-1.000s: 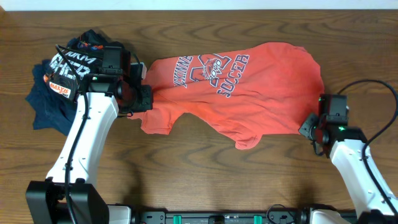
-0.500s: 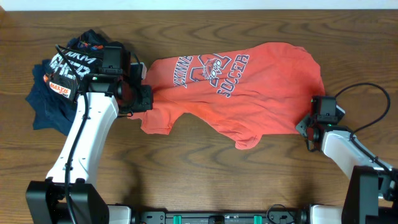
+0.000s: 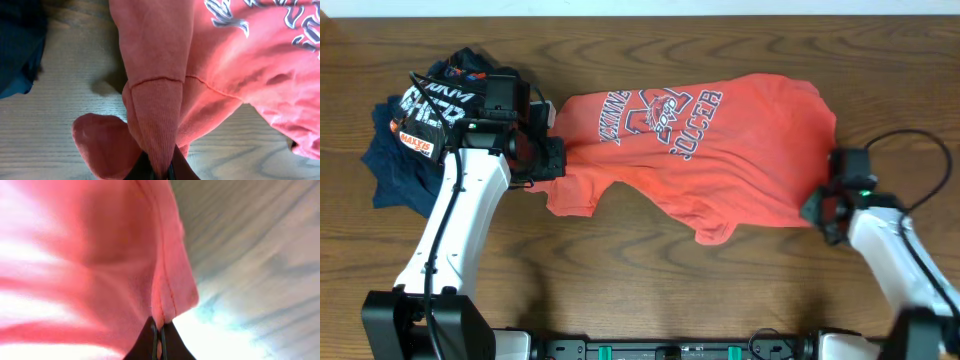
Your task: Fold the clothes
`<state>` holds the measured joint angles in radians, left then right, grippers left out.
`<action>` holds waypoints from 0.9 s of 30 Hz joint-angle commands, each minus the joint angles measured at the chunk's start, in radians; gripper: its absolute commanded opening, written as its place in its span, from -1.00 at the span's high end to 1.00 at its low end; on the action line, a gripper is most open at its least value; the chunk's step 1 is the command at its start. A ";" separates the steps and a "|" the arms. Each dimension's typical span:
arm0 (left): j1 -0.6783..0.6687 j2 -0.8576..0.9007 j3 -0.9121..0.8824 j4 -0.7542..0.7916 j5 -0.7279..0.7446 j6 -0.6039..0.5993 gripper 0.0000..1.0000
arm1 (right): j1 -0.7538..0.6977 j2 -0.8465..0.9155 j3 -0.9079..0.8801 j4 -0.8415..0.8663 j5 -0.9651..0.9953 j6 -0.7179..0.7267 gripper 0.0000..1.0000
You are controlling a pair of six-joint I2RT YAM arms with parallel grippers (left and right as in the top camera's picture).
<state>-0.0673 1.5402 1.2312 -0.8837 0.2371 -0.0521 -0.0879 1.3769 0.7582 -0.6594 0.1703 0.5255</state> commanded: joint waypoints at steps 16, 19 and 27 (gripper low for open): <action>0.005 0.003 0.003 -0.006 0.002 -0.005 0.88 | -0.028 0.386 0.444 0.064 -0.068 -0.296 0.98; 0.005 0.003 0.003 -0.006 0.002 -0.005 0.88 | -0.023 0.449 0.446 0.220 -0.140 -0.295 0.98; 0.005 0.003 0.003 -0.006 0.002 -0.005 0.88 | -0.017 0.472 0.446 0.341 -0.204 -0.283 0.00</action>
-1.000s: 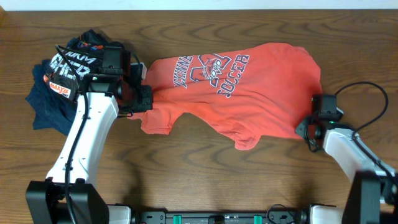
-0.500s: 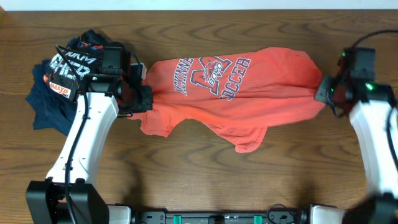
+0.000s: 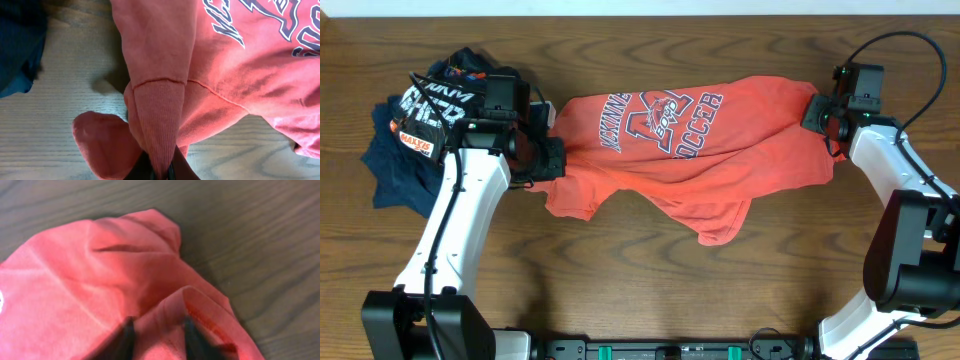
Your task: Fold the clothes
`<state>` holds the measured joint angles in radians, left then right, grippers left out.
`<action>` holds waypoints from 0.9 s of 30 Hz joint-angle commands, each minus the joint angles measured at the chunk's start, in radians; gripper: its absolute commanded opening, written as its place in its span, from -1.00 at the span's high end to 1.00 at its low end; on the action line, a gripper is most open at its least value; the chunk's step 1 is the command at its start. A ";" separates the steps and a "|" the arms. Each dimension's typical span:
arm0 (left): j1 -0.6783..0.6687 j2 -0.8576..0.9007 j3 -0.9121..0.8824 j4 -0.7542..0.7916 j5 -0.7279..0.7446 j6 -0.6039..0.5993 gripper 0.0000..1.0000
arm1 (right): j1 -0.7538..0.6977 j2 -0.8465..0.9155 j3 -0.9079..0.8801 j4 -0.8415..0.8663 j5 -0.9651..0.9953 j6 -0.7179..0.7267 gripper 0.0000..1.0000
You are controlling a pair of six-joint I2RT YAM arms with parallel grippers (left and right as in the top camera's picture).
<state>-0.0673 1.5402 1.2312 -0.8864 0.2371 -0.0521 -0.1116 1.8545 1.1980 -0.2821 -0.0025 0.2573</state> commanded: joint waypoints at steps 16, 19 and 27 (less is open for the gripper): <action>0.005 0.003 0.003 -0.003 0.002 -0.005 0.87 | -0.020 -0.082 -0.093 -0.429 0.156 0.012 -0.31; 0.005 0.003 0.003 -0.003 0.002 -0.005 0.88 | -0.020 -0.082 -0.176 -0.304 0.119 0.013 -0.28; 0.005 0.003 0.003 -0.003 0.002 -0.005 0.88 | -0.020 -0.082 -0.312 -0.085 0.103 0.045 -0.25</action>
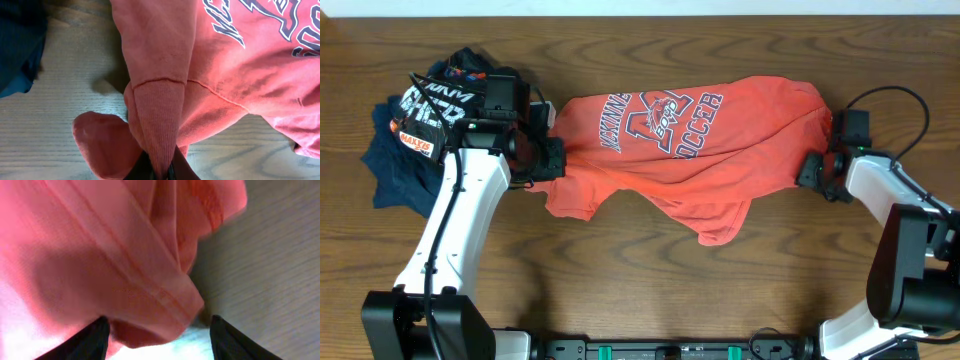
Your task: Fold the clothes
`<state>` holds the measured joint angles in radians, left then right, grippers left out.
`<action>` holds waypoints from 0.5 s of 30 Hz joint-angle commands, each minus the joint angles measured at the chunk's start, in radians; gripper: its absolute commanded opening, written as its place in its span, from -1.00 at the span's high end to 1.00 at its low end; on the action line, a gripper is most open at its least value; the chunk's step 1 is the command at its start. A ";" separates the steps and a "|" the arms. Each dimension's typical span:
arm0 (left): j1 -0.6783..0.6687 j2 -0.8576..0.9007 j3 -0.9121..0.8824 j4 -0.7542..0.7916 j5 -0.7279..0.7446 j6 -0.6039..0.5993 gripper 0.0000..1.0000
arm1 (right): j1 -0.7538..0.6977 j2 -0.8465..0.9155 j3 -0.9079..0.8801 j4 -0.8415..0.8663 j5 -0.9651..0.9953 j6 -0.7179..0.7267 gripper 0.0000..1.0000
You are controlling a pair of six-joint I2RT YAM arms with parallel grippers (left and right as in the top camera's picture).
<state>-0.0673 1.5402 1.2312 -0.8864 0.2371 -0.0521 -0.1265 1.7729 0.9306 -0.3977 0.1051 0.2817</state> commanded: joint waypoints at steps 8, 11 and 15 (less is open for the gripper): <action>0.005 0.003 0.003 -0.003 0.002 -0.005 0.88 | -0.005 0.000 -0.086 0.095 -0.004 0.016 0.12; 0.005 0.003 0.003 -0.003 0.002 -0.005 0.88 | -0.005 0.000 -0.086 0.100 -0.005 0.017 0.70; 0.005 0.003 0.003 -0.003 0.002 -0.005 0.87 | -0.005 0.000 -0.086 0.090 -0.005 0.017 0.99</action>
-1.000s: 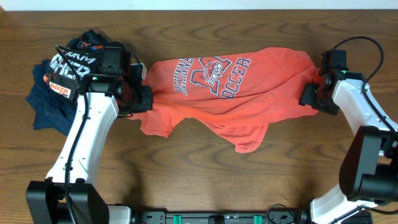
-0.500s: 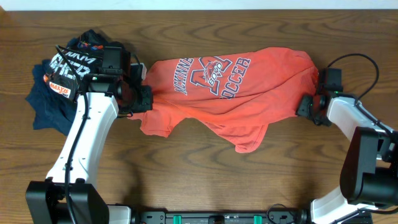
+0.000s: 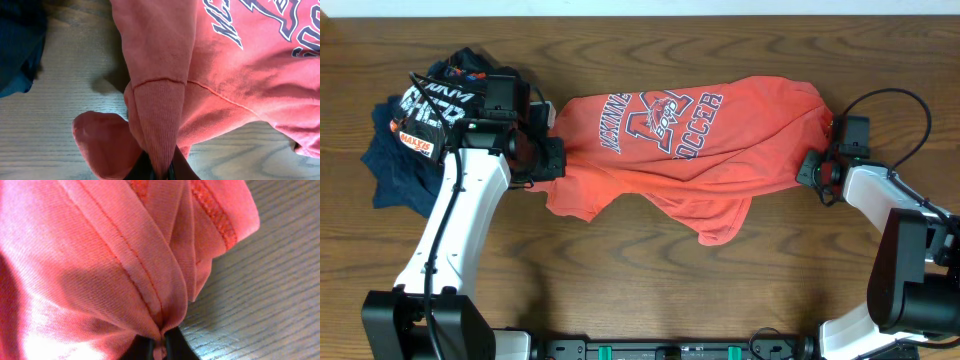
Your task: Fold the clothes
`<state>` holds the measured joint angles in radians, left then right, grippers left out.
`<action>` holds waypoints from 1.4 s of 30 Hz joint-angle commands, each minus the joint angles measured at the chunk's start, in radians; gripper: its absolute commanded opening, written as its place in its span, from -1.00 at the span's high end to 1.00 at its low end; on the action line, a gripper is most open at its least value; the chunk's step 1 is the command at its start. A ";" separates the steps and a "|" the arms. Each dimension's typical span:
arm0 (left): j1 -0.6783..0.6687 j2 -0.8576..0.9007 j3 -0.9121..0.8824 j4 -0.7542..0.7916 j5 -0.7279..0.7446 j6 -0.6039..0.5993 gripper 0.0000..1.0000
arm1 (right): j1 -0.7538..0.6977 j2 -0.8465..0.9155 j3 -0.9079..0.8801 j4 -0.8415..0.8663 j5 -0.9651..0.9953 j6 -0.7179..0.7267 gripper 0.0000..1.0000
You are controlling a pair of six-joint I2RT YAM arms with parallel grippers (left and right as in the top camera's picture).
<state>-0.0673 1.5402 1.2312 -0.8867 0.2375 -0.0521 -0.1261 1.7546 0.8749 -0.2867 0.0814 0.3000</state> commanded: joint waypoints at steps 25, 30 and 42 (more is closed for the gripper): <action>0.005 -0.437 0.247 0.003 0.099 -0.044 0.88 | -0.118 -0.527 0.716 -0.760 -0.006 -0.047 0.98; 0.005 -0.547 0.322 0.037 0.099 -0.063 0.88 | -0.160 -0.586 0.867 -0.817 -0.002 -0.048 0.98; 0.005 -0.522 0.351 0.095 0.092 -0.092 0.88 | -0.222 -0.533 0.976 -0.809 0.037 -0.055 0.98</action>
<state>-0.0673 0.9543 1.5719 -0.7872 0.3347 -0.1318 -0.3370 1.1549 1.8473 -1.0954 0.1093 0.2623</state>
